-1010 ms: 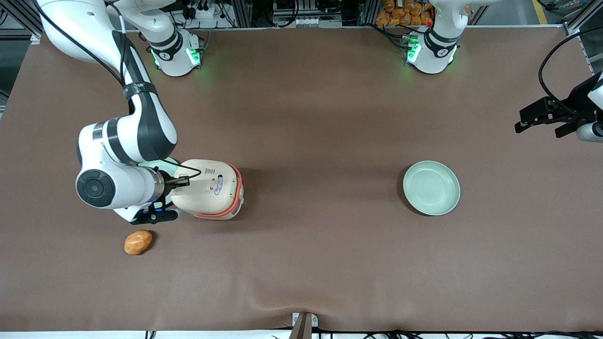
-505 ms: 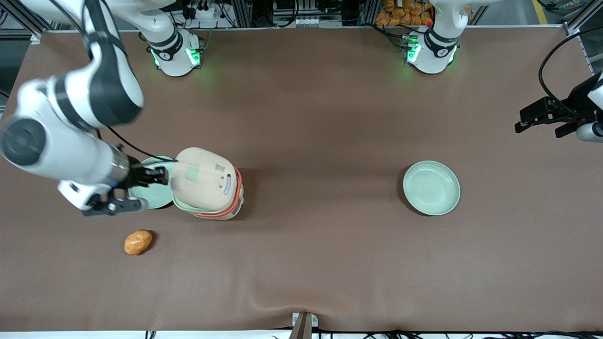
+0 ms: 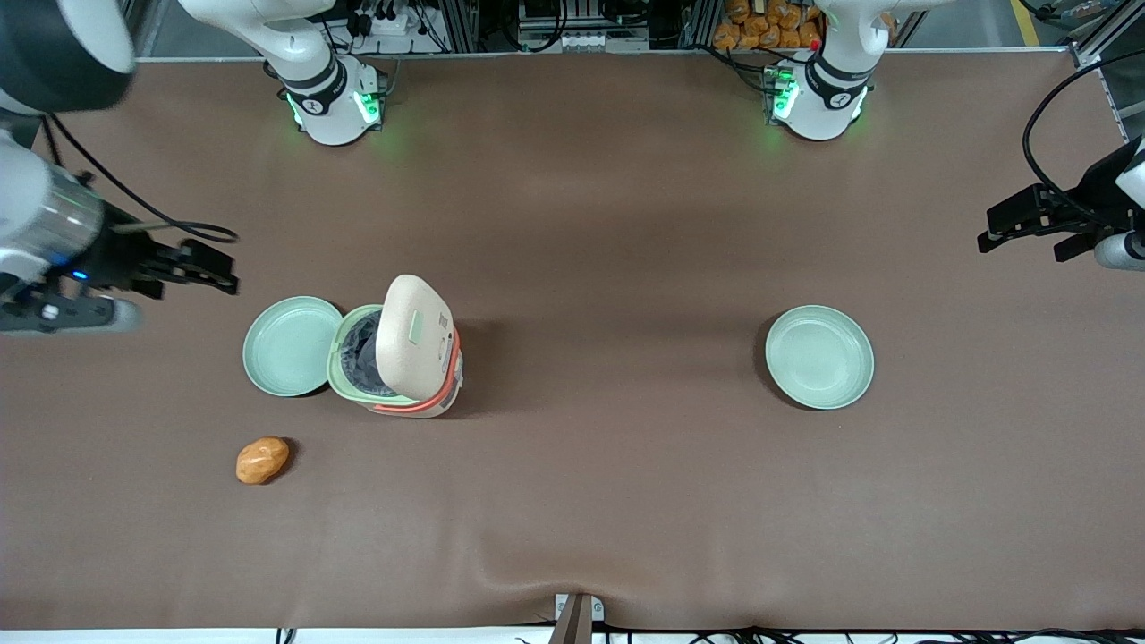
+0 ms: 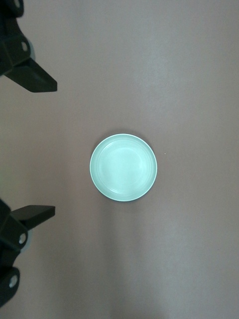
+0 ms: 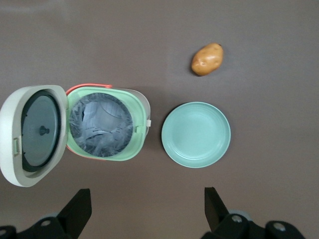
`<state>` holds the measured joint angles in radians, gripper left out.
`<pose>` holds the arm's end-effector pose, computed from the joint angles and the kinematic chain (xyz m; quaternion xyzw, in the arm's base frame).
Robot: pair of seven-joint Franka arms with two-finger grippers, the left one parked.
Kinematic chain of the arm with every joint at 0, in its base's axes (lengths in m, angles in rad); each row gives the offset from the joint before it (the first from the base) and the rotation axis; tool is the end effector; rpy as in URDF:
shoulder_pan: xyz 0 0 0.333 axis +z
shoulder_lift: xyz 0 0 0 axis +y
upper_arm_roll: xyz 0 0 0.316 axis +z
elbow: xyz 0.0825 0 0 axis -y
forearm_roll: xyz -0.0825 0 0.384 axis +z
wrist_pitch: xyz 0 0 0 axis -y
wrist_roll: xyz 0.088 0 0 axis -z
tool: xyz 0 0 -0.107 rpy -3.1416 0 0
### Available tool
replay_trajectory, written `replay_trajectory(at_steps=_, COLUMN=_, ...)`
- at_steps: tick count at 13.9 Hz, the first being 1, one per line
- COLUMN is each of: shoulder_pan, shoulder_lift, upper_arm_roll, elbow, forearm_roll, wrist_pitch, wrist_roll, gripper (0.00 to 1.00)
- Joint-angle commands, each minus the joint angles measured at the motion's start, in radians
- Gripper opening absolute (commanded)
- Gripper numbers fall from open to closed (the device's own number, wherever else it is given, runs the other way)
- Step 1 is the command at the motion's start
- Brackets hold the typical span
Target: Press rice cooker button with right arm
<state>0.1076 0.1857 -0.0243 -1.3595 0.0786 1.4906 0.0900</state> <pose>0.6002 0.0606 0.6093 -0.9989 0.0011 0.0304 0.0345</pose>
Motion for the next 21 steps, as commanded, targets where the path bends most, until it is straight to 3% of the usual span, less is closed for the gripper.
replay_trajectory(at_steps=1, shoulder_pan=-0.045, shoulder_lift=-0.031, upper_arm_roll=0.023, elbow=-0.030, forearm_roll=-0.023, wrist_pitch=-0.018, wrist_roll=-0.015, gripper=1.00)
replay_trajectory(at_steps=10, shoulder_pan=-0.055, shoulder_lift=-0.037, upper_arm_roll=0.021, elbow=-0.027, forearm_roll=-0.103, wrist_pitch=-0.038, wrist_roll=-0.076, gripper=1.00)
replay_trajectory(at_steps=21, shoulder_pan=-0.080, shoulder_lift=-0.097, upper_arm_roll=-0.005, elbow=-0.027, forearm_roll=-0.059, wrist_pitch=-0.191, wrist_roll=-0.070, gripper=1.00)
